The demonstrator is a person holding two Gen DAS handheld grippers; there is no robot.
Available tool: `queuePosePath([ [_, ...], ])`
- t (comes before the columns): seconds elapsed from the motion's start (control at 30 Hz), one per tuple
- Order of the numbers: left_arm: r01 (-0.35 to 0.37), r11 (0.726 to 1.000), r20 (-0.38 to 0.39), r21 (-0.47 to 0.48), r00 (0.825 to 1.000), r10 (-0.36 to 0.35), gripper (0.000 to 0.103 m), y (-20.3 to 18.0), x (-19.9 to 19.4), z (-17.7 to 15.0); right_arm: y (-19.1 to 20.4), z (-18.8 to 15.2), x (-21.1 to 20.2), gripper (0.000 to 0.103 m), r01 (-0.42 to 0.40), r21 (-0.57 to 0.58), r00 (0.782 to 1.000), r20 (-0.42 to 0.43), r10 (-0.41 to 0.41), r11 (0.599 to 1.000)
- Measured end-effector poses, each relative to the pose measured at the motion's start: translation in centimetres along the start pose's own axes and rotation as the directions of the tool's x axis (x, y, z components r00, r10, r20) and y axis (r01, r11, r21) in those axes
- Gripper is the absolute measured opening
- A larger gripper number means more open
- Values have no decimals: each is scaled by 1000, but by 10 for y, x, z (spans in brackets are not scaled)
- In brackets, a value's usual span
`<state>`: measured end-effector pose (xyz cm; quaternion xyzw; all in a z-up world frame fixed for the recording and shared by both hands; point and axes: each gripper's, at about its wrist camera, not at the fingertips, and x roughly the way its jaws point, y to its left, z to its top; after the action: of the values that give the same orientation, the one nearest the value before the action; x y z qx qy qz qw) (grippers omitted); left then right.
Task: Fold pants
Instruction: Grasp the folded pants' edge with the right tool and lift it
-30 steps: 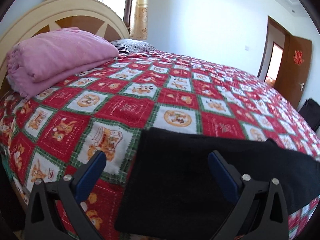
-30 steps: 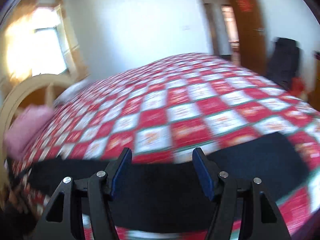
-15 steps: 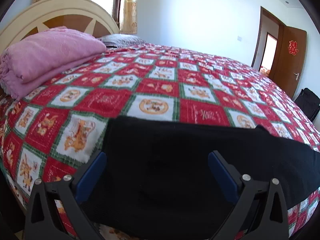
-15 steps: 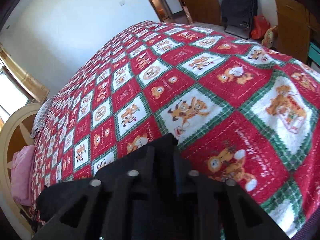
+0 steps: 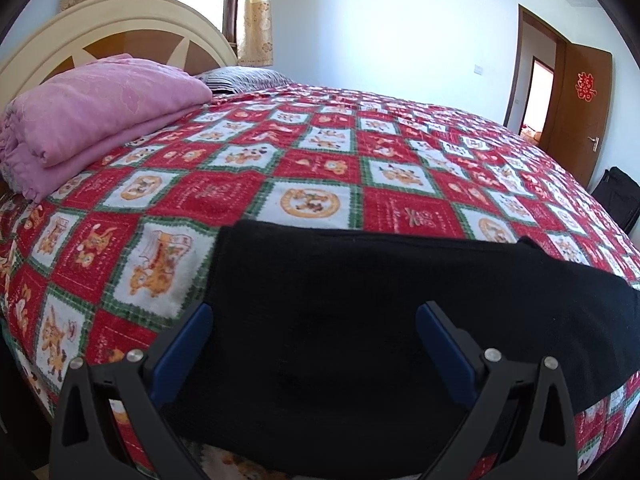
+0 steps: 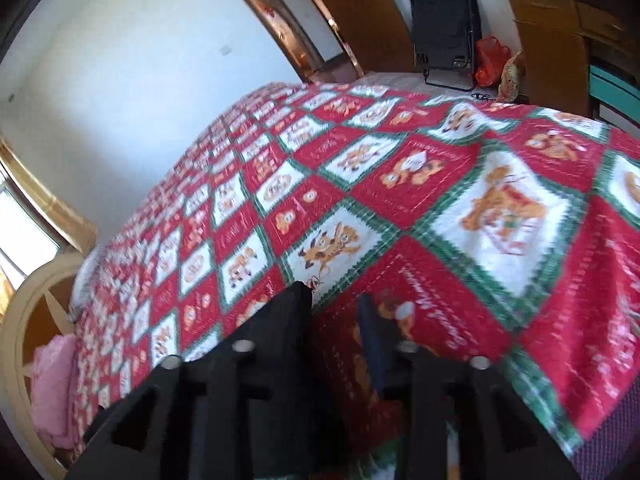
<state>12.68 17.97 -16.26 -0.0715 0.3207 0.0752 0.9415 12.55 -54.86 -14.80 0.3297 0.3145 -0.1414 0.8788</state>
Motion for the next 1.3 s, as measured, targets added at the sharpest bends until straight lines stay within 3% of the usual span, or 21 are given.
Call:
queuePosePath([
  [0.13,-7,1000,3,-19,1000,7,103,5,1,0,2,-13,-28,38,-23,-16,1000,9,23,1000],
  [0.27,-27,1000,4,8,1000,27,103,2,6,-4,9,-34,-23,38,6,-92,997,-78,-13,996],
  [0.33,-47,998,-8,32,999,47,103,3,14,-7,8,-41,-19,28,55,-135,996,-66,-64,989],
  [0.47,-29,1000,-8,8,1000,29,103,11,14,-7,9,-37,-23,28,31,-119,996,-79,-41,992],
  [0.6,-60,998,24,9,998,60,103,16,3,0,11,-28,-34,29,-2,-111,999,-42,-3,994],
  [0.77,-61,997,5,-45,998,62,103,30,9,0,20,-14,-22,29,-45,-128,997,-73,36,991],
  [0.83,-45,997,-25,-56,999,44,103,33,19,-6,23,-12,-8,29,-14,-151,992,-123,-5,988],
  [0.93,-25,997,5,-72,1000,26,103,36,19,-10,19,-16,8,29,62,-183,986,-140,-88,981],
  [1.1,-25,996,0,-84,1000,25,103,41,18,-5,4,-13,5,29,-8,-132,988,-156,-12,991],
  [1.3,-21,996,30,-88,999,24,103,41,21,-11,14,-18,10,29,-6,-199,983,-184,-31,980],
])
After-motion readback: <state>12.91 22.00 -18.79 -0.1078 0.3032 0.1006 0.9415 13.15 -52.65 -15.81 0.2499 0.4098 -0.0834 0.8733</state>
